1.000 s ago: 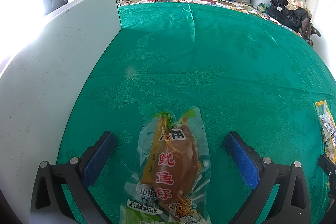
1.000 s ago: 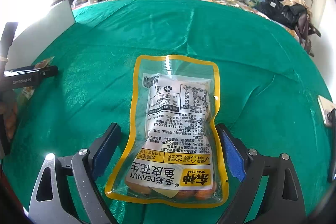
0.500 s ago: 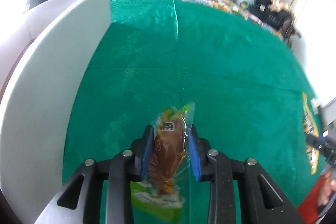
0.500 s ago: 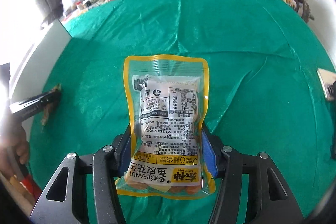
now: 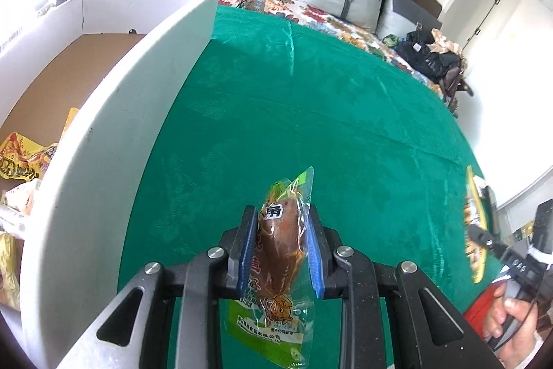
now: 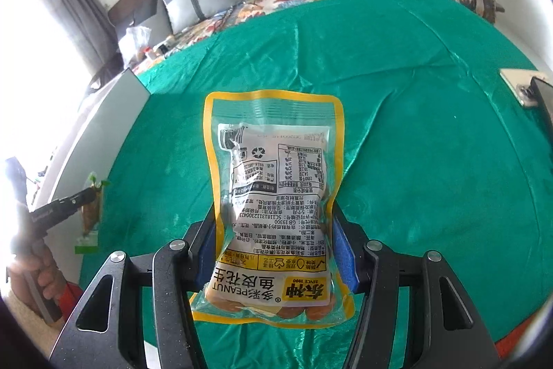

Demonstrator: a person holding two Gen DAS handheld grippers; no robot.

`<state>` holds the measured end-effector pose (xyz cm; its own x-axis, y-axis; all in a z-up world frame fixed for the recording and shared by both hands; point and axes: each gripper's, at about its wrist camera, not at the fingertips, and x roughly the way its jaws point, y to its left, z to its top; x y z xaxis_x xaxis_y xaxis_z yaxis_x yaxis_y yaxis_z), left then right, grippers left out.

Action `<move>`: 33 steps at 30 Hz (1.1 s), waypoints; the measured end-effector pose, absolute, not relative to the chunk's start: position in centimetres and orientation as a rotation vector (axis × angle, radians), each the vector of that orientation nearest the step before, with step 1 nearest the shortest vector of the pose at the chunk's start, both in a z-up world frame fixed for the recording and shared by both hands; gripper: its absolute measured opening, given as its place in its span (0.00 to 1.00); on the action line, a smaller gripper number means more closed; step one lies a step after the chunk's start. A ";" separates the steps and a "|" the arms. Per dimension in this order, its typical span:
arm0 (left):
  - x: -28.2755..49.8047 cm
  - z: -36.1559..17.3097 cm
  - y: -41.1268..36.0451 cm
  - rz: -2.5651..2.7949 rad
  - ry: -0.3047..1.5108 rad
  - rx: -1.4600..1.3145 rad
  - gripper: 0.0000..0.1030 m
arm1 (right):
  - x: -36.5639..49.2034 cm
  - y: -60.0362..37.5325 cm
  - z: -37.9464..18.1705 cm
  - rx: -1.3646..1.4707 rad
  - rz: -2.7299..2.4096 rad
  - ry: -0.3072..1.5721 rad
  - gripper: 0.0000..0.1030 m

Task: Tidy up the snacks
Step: 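Carry both packets over the white box and open both tools to drop them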

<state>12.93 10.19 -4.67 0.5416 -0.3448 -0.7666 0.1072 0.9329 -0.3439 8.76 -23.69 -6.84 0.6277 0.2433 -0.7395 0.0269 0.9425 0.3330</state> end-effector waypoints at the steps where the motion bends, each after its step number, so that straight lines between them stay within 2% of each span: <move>1: 12.7 -4.2 10.3 -0.277 0.956 -0.287 0.25 | 8.7 -23.4 -6.9 0.325 0.134 0.889 0.58; 7: 11.6 1.2 14.9 -0.291 0.842 -0.446 0.25 | 9.1 -20.5 -5.2 0.297 0.218 0.900 0.58; 12: 11.3 5.0 23.2 -0.174 0.756 -0.481 0.26 | 11.4 -12.6 0.6 0.256 0.443 0.842 0.58; 18: 12.4 2.3 32.6 0.073 0.825 -0.434 0.26 | 13.8 1.9 5.5 0.117 0.712 0.799 0.59; 23: 11.3 -0.8 36.9 0.240 0.888 -0.385 0.27 | 15.4 11.8 4.0 0.008 0.802 0.842 0.60; 25: 10.1 -1.0 37.5 0.272 0.883 -0.378 0.45 | 15.8 14.4 2.2 -0.012 0.813 0.873 0.65; 26: 9.7 -1.0 37.5 0.289 0.876 -0.368 0.66 | 15.8 14.8 1.1 -0.021 0.812 0.896 0.68; 27: 9.1 -0.9 37.5 0.308 0.862 -0.351 0.81 | 16.1 15.6 -0.1 -0.025 0.814 0.930 0.70; 30: 7.5 0.2 36.9 0.344 0.821 -0.266 0.84 | 16.4 15.9 -2.6 -0.003 0.822 1.031 0.69; 33: 6.2 1.2 35.3 0.356 0.787 -0.165 0.88 | 16.2 14.0 -1.4 0.011 0.806 0.988 0.69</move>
